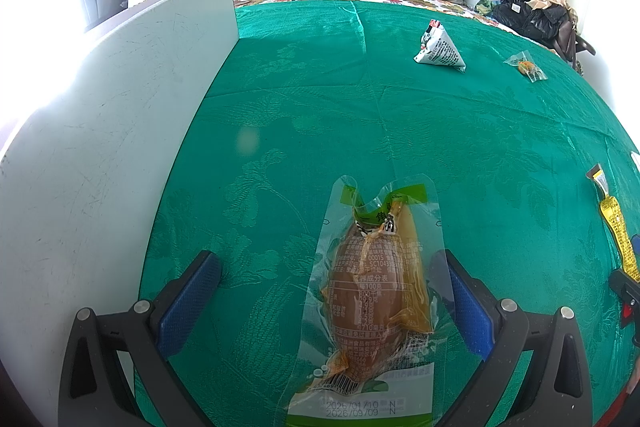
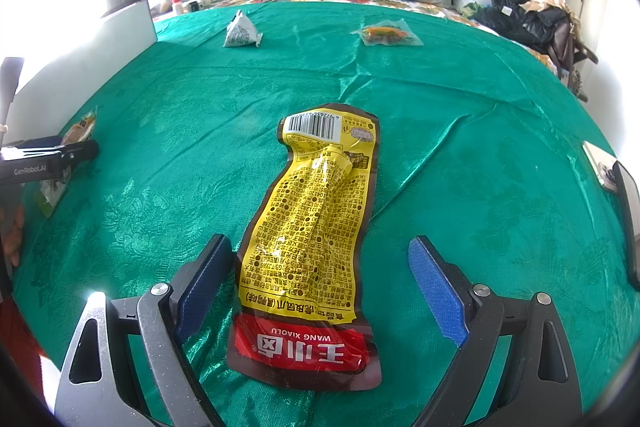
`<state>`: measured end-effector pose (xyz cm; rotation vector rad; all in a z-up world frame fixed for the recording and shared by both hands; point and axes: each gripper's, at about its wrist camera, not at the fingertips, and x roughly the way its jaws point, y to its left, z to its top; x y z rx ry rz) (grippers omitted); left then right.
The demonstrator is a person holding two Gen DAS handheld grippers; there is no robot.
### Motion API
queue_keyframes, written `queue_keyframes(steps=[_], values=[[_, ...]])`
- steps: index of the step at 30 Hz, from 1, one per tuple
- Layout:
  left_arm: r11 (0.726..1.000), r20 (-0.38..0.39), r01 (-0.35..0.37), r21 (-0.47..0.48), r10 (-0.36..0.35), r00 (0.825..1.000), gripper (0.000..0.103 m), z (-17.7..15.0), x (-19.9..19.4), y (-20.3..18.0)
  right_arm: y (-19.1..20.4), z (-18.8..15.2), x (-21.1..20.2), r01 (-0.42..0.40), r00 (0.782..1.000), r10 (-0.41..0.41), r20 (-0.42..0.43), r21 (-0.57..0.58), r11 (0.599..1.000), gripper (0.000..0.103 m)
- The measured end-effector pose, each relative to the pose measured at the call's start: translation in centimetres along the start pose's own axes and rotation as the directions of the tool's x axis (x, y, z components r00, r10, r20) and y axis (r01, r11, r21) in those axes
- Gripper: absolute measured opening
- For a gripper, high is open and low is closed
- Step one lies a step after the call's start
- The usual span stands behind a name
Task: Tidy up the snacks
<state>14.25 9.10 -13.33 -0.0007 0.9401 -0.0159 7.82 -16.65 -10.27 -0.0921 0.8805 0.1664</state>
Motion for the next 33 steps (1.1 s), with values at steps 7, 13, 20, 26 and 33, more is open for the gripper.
queue_keyframes(steps=[7, 13, 20, 26, 33], values=[[0.995, -0.208, 0.057, 0.076, -0.04, 0.977, 0.093, 1.2, -0.1, -1.0, -0.1, 4.2, 1.9, -0.059, 0.967, 0.066, -0.247, 0.036, 0.998, 0.089], [0.989, -0.199, 0.106, 0.098, -0.085, 0.976, 0.058, 0.2, -2.0, -1.6, 0.3, 4.6, 1.8, -0.028, 0.96, 0.03, -0.279, 0.011, 1.0, 0.057], [0.977, -0.164, 0.206, -0.052, -0.212, 0.963, 0.058, -1.8, -4.7, 0.3, -2.8, 2.7, -1.0, -0.136, 0.952, 0.199, -0.231, 0.261, 0.956, 0.043], [0.945, -0.088, 0.295, -0.137, -0.309, 0.947, 0.058, -1.2, -8.5, 1.6, -2.7, 4.4, -3.2, -0.268, 0.935, 0.337, -0.112, 0.402, 0.875, 0.043], [0.921, 0.069, 0.322, -0.218, -0.314, 0.947, 0.058, 1.7, -15.1, 7.4, 6.1, 11.2, -6.0, -0.433, 0.886, 0.461, -0.04, 0.282, 0.856, 0.043]])
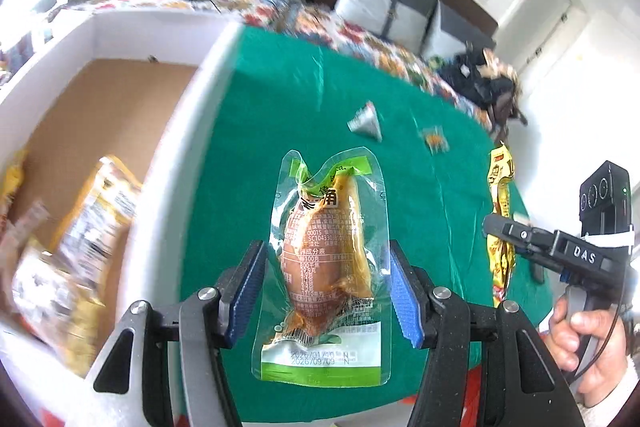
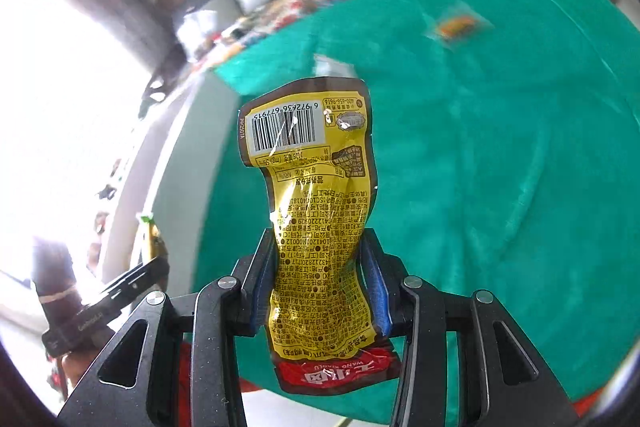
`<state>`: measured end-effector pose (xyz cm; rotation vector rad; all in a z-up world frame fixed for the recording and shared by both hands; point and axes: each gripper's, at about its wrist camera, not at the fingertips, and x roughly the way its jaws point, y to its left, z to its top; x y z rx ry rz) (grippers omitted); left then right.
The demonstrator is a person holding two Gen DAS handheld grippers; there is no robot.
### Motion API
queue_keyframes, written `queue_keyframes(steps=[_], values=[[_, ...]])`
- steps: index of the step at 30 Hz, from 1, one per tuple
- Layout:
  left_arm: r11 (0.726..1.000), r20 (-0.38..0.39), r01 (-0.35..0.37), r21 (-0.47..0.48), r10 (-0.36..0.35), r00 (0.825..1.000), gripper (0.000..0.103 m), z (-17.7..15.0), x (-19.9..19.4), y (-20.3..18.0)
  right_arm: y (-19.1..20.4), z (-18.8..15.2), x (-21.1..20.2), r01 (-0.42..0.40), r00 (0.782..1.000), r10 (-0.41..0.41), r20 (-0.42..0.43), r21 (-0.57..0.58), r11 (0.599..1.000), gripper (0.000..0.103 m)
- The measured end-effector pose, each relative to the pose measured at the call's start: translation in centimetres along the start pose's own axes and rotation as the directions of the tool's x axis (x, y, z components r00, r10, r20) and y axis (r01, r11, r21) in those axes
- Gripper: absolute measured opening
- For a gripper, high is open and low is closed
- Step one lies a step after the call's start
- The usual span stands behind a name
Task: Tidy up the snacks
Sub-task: 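Carry the meat pack with the left gripper into the white box while the right gripper carries the pouch there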
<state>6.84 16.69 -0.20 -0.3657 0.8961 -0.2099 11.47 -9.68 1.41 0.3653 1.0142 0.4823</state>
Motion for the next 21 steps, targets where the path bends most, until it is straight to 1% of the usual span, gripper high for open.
queue_keyframes(steps=[2, 3, 5, 7, 8, 10, 12, 13, 14, 16, 17, 19, 20, 21], values=[[0.999, 0.035, -0.046, -0.026, 0.047, 0.998, 0.058, 1.4, -2.1, 2.4, 4.3, 1.0, 1.1, -0.061, 0.998, 0.061, -0.011, -0.063, 0.996, 0.043], [0.996, 0.05, -0.082, -0.041, 0.084, 0.995, 0.058, 2.1, -3.1, 3.8, 7.0, 1.4, 1.7, -0.097, 0.995, 0.095, -0.02, -0.102, 0.99, 0.043], [0.983, 0.061, -0.167, -0.081, 0.172, 0.983, 0.058, 3.2, -4.5, 7.2, 11.6, 1.7, 3.1, -0.157, 0.987, 0.151, -0.046, -0.169, 0.973, 0.043], [0.961, 0.056, -0.244, -0.127, 0.253, 0.966, 0.059, 3.9, -5.6, 10.7, 16.4, 1.4, 4.9, -0.216, 0.976, 0.201, -0.087, -0.228, 0.949, 0.043], [0.946, 0.048, -0.288, -0.147, 0.298, 0.953, 0.06, 3.9, -6.1, 12.4, 18.3, 1.3, 5.8, -0.234, 0.971, 0.215, -0.104, -0.25, 0.939, 0.043], [0.905, 0.027, -0.378, -0.196, 0.39, 0.92, 0.06, 3.5, -6.6, 15.7, 22.2, 0.7, 8.0, -0.258, 0.965, 0.228, -0.13, -0.307, 0.916, 0.045], [0.864, -0.001, -0.433, -0.258, 0.448, 0.894, 0.072, 2.6, -7.1, 18.4, 24.8, 0.0, 10.2, -0.265, 0.963, 0.232, -0.136, -0.335, 0.904, 0.057], [0.849, -0.003, -0.445, -0.285, 0.463, 0.886, 0.081, 1.9, -7.4, 19.4, 25.6, -0.1, 11.3, -0.26, 0.964, 0.223, -0.145, -0.34, 0.904, 0.067], [0.836, 0.004, -0.454, -0.309, 0.478, 0.878, 0.083, 1.4, -7.7, 20.1, 26.1, -0.2, 12.2, -0.259, 0.963, 0.217, -0.158, -0.34, 0.904, 0.073], [0.814, 0.016, -0.472, -0.339, 0.507, 0.862, 0.084, 0.3, -8.5, 21.0, 25.5, -0.4, 12.8, -0.261, 0.963, 0.221, -0.154, -0.328, 0.908, 0.072], [0.809, 0.022, -0.475, -0.347, 0.513, 0.858, 0.085, -0.1, -8.8, 21.1, 24.9, -0.5, 12.7, -0.26, 0.964, 0.226, -0.14, -0.327, 0.909, 0.072], [0.809, 0.047, -0.469, -0.354, 0.516, 0.855, 0.085, -0.7, -9.3, 20.6, 22.7, -0.2, 11.5, -0.229, 0.973, 0.205, -0.104, -0.344, 0.911, 0.072], [0.813, 0.059, -0.465, -0.351, 0.514, 0.856, 0.085, -0.8, -9.3, 19.9, 21.3, -0.2, 11.2, -0.191, 0.982, 0.173, -0.082, -0.36, 0.913, 0.072], [0.824, 0.074, -0.453, -0.34, 0.504, 0.861, 0.085, -0.7, -9.3, 18.8, 19.9, -0.3, 10.4, -0.148, 0.989, 0.136, -0.059, -0.376, 0.915, 0.072]])
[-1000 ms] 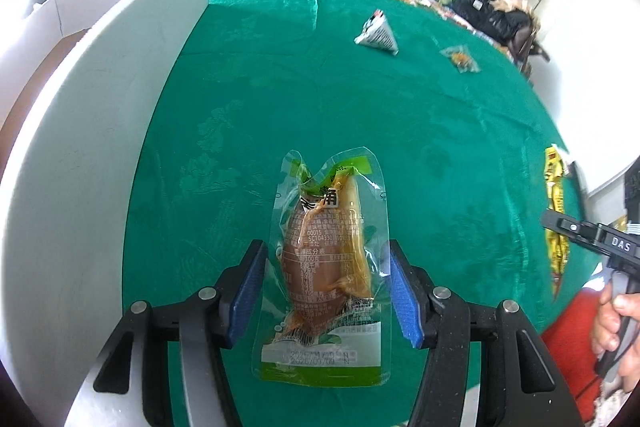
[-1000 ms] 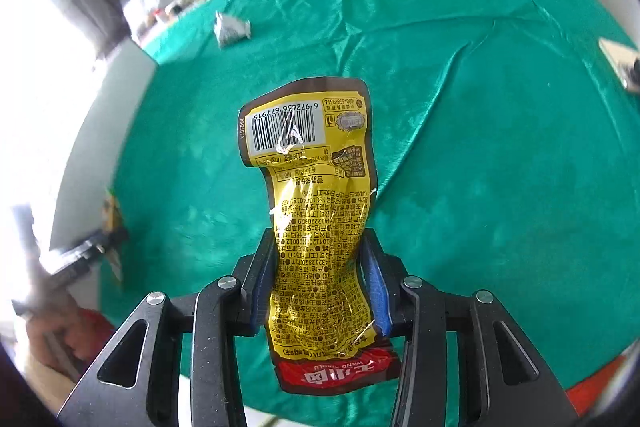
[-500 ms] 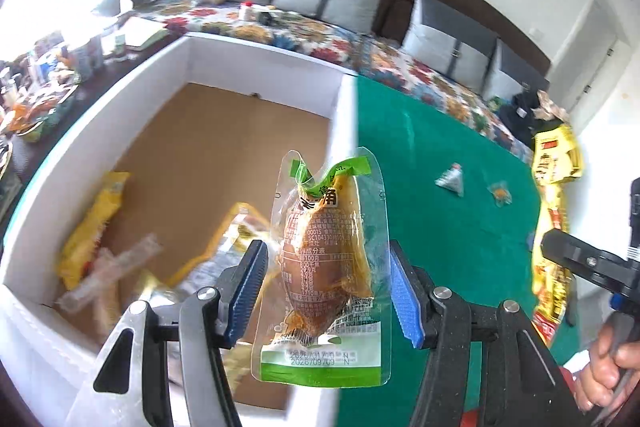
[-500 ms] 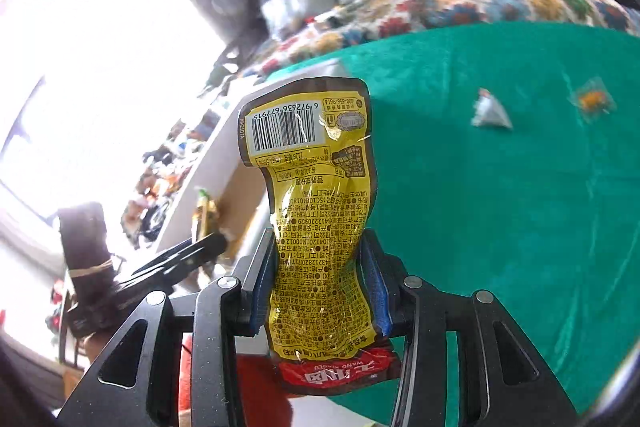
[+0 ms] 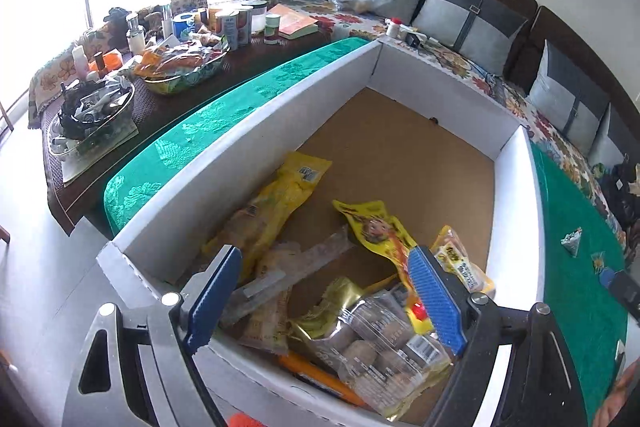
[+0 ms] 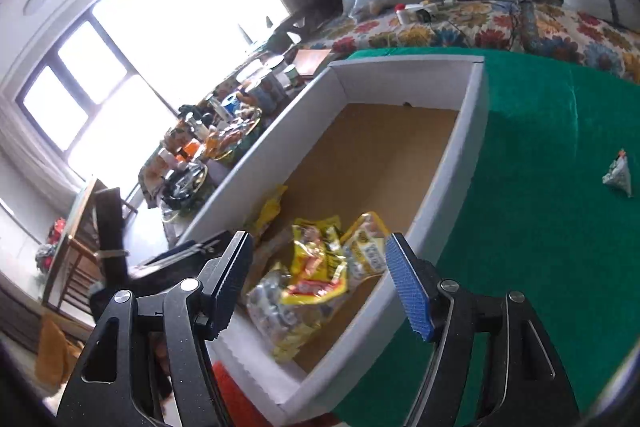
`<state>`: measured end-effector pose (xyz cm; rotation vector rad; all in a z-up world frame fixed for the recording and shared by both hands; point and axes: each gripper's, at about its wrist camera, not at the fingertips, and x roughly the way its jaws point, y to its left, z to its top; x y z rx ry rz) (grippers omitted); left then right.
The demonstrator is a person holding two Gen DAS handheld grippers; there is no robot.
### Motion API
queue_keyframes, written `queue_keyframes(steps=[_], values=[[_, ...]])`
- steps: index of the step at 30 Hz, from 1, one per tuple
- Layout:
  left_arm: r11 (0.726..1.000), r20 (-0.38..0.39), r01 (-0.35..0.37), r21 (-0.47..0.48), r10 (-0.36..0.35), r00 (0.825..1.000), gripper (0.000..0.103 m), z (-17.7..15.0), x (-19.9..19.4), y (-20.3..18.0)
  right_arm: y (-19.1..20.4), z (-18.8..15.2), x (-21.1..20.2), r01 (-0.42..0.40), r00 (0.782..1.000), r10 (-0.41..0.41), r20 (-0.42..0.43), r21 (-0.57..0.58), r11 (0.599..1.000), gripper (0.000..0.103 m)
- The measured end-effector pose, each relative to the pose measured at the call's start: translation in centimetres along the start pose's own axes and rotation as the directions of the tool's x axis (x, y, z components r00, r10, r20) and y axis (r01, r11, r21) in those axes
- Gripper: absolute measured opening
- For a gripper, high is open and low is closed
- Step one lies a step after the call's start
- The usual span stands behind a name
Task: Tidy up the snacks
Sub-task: 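Carry the meat pack with the left gripper into the white box while the right gripper carries the pouch there, then move both open grippers back over the green sheet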
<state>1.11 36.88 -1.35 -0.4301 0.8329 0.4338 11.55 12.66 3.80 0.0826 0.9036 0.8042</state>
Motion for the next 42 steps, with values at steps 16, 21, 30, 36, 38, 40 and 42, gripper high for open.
queue_keyframes(steps=[16, 21, 30, 36, 38, 40, 42], values=[[0.771, -0.186, 0.446, 0.455, -0.408, 0.894, 0.102, -11.2, -3.1, -29.0, -30.6, -16.3, -13.5, 0.687, 0.726, -0.681, -0.091, 0.143, 0.713, 0.073], [0.7, -0.287, 0.422, 0.576, -0.31, 0.906, 0.101, -17.5, 2.8, -34.3, -32.3, -17.6, -14.8, 0.658, 0.742, -0.669, -0.035, 0.224, 0.719, 0.078], [0.741, -0.23, 0.293, 0.604, -0.19, 0.954, 0.103, -19.4, 8.6, -34.7, -32.3, -18.1, -15.0, 0.668, 0.73, -0.683, -0.038, 0.25, 0.701, 0.083], [0.76, -0.166, 0.277, 0.587, -0.222, 0.961, 0.103, -19.6, 9.0, -34.6, -32.0, -18.4, -15.0, 0.67, 0.729, -0.684, -0.037, 0.249, 0.7, 0.083], [0.761, -0.164, 0.276, 0.587, -0.222, 0.961, 0.103, -19.6, 9.1, -34.6, -32.1, -18.4, -15.0, 0.67, 0.729, -0.684, -0.038, 0.249, 0.7, 0.083], [0.761, -0.164, 0.276, 0.587, -0.222, 0.961, 0.103, -19.5, 9.1, -34.6, -32.0, -18.4, -15.0, 0.669, 0.729, -0.684, -0.037, 0.249, 0.7, 0.083], [0.761, -0.164, 0.276, 0.587, -0.222, 0.961, 0.103, -19.5, 9.1, -34.6, -32.0, -18.4, -15.0, 0.669, 0.729, -0.684, -0.037, 0.249, 0.7, 0.083]])
